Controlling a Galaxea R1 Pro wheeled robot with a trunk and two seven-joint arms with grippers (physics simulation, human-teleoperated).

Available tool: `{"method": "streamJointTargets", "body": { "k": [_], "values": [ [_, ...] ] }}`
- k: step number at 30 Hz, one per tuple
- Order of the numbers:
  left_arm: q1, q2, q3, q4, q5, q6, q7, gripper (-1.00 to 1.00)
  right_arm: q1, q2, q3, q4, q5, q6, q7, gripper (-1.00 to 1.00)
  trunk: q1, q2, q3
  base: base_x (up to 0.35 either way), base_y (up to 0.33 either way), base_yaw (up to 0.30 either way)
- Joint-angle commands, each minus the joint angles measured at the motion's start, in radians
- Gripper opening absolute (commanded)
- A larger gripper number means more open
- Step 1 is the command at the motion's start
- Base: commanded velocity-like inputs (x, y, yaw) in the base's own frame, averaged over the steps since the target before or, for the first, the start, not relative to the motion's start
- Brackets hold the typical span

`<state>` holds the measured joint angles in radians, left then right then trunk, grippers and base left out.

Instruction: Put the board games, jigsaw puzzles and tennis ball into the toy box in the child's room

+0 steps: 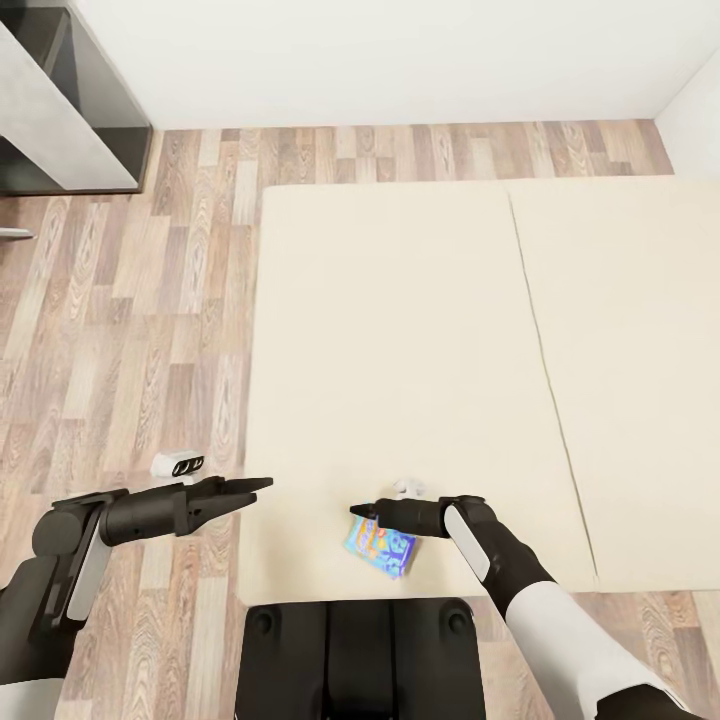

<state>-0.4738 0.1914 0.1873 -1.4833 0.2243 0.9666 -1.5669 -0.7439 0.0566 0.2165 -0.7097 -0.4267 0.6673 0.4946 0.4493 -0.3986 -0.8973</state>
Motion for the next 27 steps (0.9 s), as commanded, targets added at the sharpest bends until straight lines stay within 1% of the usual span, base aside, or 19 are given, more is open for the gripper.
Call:
{"method": "streamJointTargets", "body": {
  "k": [1, 19, 27],
  "values": [
    [0.000, 0.000, 0.000, 0.000, 0.000, 0.011, -0.004, 1.00, 0.000, 0.000, 0.000, -0.001, 0.001, 0.004, -0.001, 1.00, 0.001, -0.001, -0.001, 0.000, 0.108, 0.000],
    [0.000, 0.000, 0.000, 0.000, 0.000, 0.011, -0.004, 1.00, 0.000, 0.000, 0.000, -0.001, 0.002, 0.003, -0.002, 1.00, 0.001, -0.001, -0.001, 0.000, 0.015, 0.000],
    [0.000, 0.000, 0.000, 0.000, 0.000, 0.011, -0.004, 1.00, 0.000, 0.000, 0.000, -0.001, 0.002, 0.003, -0.002, 1.00, 0.001, -0.001, -0.001, -0.021, 0.092, 0.000]
  ]
}}
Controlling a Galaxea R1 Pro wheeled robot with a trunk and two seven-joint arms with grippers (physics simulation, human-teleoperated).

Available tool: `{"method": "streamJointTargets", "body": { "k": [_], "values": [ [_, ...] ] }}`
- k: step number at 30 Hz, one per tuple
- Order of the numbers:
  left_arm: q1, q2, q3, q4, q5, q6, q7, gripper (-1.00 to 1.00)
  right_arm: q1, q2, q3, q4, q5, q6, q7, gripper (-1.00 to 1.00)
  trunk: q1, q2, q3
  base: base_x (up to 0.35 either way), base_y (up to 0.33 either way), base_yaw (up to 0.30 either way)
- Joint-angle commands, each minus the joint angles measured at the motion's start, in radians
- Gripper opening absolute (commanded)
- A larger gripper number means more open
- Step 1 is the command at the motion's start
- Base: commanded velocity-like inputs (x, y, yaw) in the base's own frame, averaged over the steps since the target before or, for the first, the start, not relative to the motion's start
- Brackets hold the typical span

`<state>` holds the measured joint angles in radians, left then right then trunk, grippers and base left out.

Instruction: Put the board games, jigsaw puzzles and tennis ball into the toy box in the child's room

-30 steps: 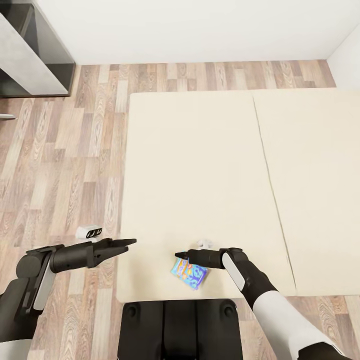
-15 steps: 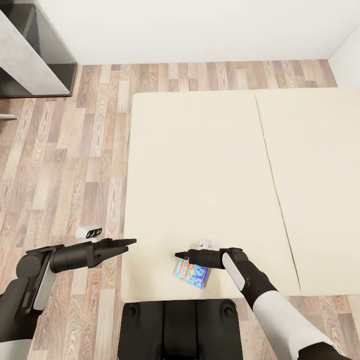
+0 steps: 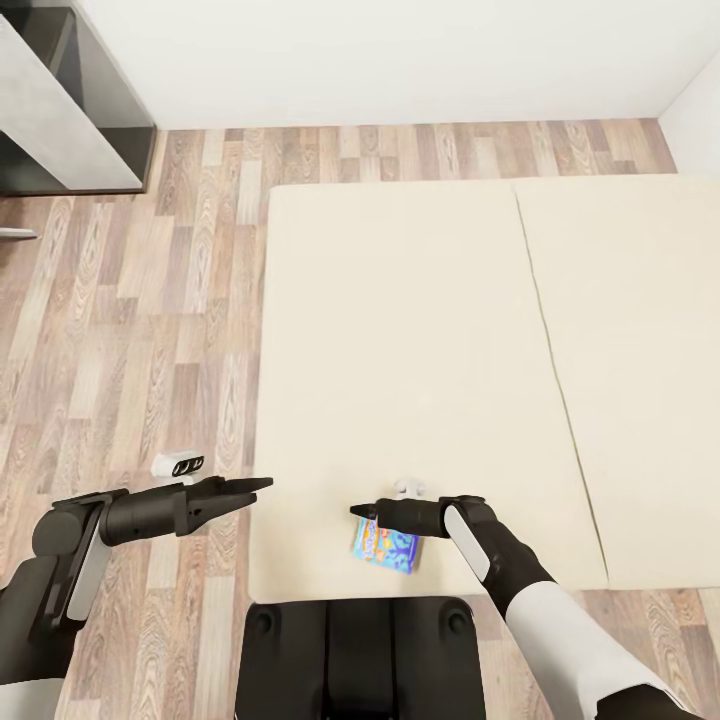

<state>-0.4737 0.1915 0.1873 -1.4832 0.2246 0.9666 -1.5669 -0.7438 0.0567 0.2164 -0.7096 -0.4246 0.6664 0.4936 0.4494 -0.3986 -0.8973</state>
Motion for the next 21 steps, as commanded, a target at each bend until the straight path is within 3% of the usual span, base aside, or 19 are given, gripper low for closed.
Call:
{"method": "streamJointTargets", "body": {
  "k": [1, 21],
  "values": [
    [0.000, 0.000, 0.000, 0.000, -0.001, 0.011, -0.004, 1.00, 0.000, 0.000, 0.000, -0.001, 0.000, 0.004, -0.001, 1.00, 0.001, -0.001, -0.001, -0.009, 0.038, 0.000],
    [0.000, 0.000, 0.000, 0.000, -0.001, 0.011, -0.004, 1.00, 0.000, -0.001, -0.001, 0.002, 0.005, -0.020, -0.001, 1.00, 0.001, -0.001, -0.001, -0.001, 0.005, 0.000]
  ]
}}
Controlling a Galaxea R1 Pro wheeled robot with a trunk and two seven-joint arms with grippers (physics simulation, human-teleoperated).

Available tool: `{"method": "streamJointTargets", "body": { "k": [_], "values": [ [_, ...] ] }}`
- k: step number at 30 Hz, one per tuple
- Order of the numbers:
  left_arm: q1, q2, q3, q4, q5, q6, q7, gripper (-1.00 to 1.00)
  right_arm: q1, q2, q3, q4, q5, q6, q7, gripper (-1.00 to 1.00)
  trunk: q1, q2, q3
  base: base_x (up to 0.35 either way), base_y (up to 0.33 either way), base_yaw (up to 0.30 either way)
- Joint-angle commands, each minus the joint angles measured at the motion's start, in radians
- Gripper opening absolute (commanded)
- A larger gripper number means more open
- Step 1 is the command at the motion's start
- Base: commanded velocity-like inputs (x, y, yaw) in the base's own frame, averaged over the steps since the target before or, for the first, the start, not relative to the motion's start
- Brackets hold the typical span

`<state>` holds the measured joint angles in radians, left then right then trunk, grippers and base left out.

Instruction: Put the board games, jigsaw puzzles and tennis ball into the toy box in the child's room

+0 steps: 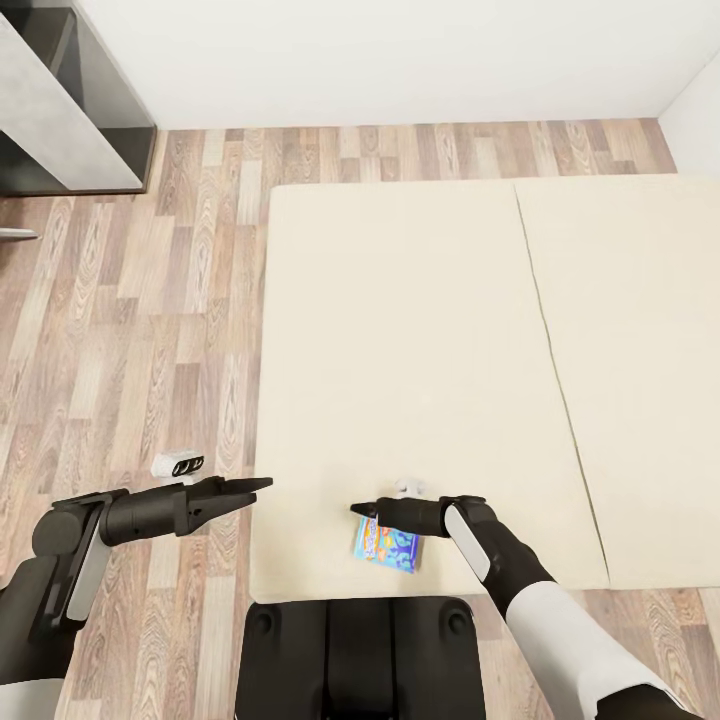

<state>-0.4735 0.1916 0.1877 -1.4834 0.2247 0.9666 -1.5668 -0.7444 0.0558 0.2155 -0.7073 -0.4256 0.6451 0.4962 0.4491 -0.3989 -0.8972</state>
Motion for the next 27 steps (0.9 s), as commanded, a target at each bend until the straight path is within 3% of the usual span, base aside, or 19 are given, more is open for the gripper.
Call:
{"method": "streamJointTargets", "body": {
  "k": [1, 27],
  "values": [
    [0.000, 0.000, 0.000, 0.000, -0.001, 0.011, -0.004, 1.00, 0.000, 0.000, 0.000, 0.000, 0.006, -0.001, -0.004, 1.00, 0.001, -0.001, -0.001, 0.000, 0.000, 0.000],
    [0.000, 0.000, -0.001, 0.000, -0.001, 0.011, -0.004, 1.00, 0.000, -0.012, -0.002, -0.024, 0.005, -0.007, -0.007, 1.00, 0.001, -0.001, -0.001, 0.000, 0.000, 0.000]
  ]
}}
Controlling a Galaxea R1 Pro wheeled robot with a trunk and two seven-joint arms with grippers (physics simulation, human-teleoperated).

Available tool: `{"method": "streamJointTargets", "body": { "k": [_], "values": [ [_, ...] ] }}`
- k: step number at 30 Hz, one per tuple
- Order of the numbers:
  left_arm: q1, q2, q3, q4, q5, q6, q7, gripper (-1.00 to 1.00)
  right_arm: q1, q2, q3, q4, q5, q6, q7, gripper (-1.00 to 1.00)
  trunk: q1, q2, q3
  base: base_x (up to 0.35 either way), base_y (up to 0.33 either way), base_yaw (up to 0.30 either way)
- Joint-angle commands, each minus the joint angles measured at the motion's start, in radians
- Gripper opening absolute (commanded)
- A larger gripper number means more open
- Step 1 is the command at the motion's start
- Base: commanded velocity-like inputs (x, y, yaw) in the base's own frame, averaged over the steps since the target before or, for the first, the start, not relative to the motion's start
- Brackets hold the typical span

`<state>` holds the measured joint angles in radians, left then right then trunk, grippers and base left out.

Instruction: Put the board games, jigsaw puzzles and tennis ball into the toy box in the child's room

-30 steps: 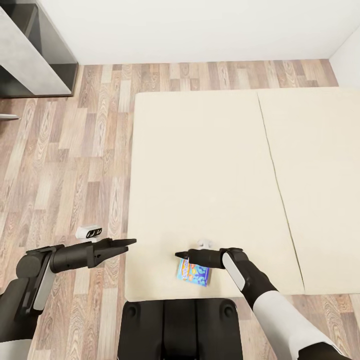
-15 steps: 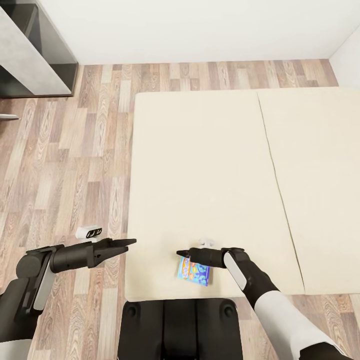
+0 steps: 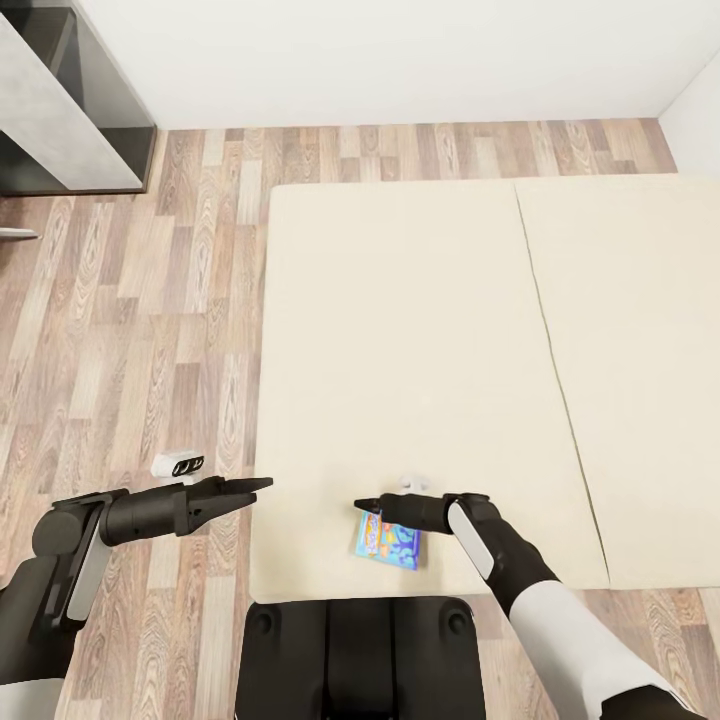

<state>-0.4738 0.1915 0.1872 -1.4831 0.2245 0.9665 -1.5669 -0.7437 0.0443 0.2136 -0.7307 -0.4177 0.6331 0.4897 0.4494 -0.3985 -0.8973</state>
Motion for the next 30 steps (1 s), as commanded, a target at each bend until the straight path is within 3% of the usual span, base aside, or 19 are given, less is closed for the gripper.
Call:
{"method": "streamJointTargets", "body": {
  "k": [1, 22, 30],
  "values": [
    [0.000, 0.000, 0.000, 0.000, -0.001, 0.011, -0.004, 1.00, 0.000, 0.000, 0.000, -0.005, -0.003, 0.006, -0.001, 1.00, 0.001, -0.001, -0.001, 0.000, 0.000, 0.000],
    [0.000, 0.001, 0.001, 0.000, -0.001, 0.011, -0.004, 1.00, 0.001, -0.009, -0.001, -0.104, -0.004, 0.054, -0.003, 1.00, 0.001, -0.001, -0.001, 0.000, 0.000, 0.000],
    [0.000, 0.001, 0.001, 0.000, -0.001, 0.011, -0.004, 1.00, 0.025, -0.023, -0.004, -0.182, -0.002, 0.130, -0.003, 1.00, 0.001, -0.001, -0.001, 0.000, 0.000, 0.000]
  ]
}}
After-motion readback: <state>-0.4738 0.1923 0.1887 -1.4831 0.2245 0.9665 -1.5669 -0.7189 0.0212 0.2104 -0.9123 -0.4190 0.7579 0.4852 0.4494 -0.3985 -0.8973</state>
